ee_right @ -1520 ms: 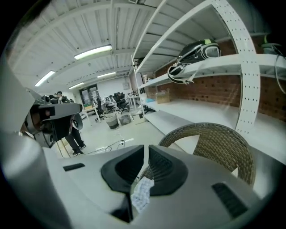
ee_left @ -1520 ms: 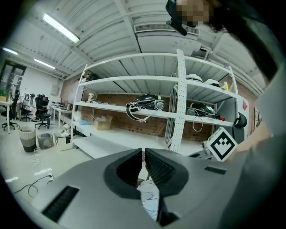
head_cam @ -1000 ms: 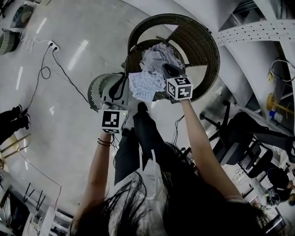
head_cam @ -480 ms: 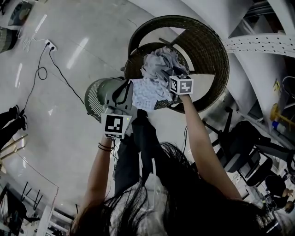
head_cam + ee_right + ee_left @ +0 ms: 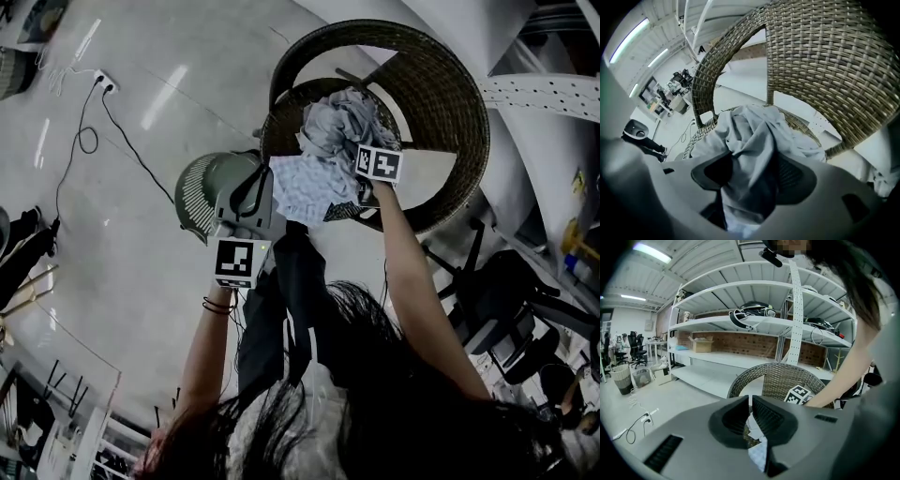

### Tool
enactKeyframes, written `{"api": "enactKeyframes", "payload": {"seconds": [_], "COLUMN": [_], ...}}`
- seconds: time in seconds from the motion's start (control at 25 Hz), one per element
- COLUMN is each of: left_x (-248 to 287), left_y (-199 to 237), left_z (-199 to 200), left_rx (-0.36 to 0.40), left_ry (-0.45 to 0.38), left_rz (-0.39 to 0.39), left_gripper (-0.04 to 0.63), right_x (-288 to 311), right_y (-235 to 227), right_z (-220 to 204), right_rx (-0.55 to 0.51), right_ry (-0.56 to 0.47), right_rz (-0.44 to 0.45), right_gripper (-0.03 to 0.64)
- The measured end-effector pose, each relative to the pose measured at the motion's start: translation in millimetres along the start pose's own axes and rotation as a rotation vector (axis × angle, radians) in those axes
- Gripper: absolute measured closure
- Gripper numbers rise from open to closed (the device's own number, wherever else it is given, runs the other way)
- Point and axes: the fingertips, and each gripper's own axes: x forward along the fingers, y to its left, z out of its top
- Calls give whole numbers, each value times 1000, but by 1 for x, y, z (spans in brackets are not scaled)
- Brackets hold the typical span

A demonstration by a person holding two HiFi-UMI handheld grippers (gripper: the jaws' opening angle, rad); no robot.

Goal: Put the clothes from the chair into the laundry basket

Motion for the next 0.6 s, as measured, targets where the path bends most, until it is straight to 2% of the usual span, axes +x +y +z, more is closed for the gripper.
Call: {"api": "enactKeyframes", "payload": {"seconds": [0.04, 0.08, 0.12, 0.16, 0.32, 0.48, 0.6], "left_x": [-1, -3, -4, -6, -19, -34, -49], "left_y": [0, 0, 0, 0, 1, 3, 5], "left_z": [-1, -3, -3, -3, 0, 11, 23], "left_rx": [-3, -5, -5, -5, -2, -1, -13], "left_ry": [2, 4, 5, 5, 4, -13, -33], "left_rz": [1, 3, 5, 7, 18, 34, 47], "left_gripper": [575, 575, 575, 575, 575, 575, 575], "right_x": [0, -1, -3, -6, -24, -60, -96], "right_y": [1, 2, 2, 3, 15, 32, 48], "right_z": [1, 3, 6, 10, 27, 59, 80], "right_rx": [8, 9, 11, 18, 88, 176, 198], "right_ry": [-7, -20, -38, -55, -105, -205, -276], "right_rz": [-3, -7, -11, -11, 82, 208, 270], "right_gripper": [321, 393, 511, 554, 569, 572, 572]}}
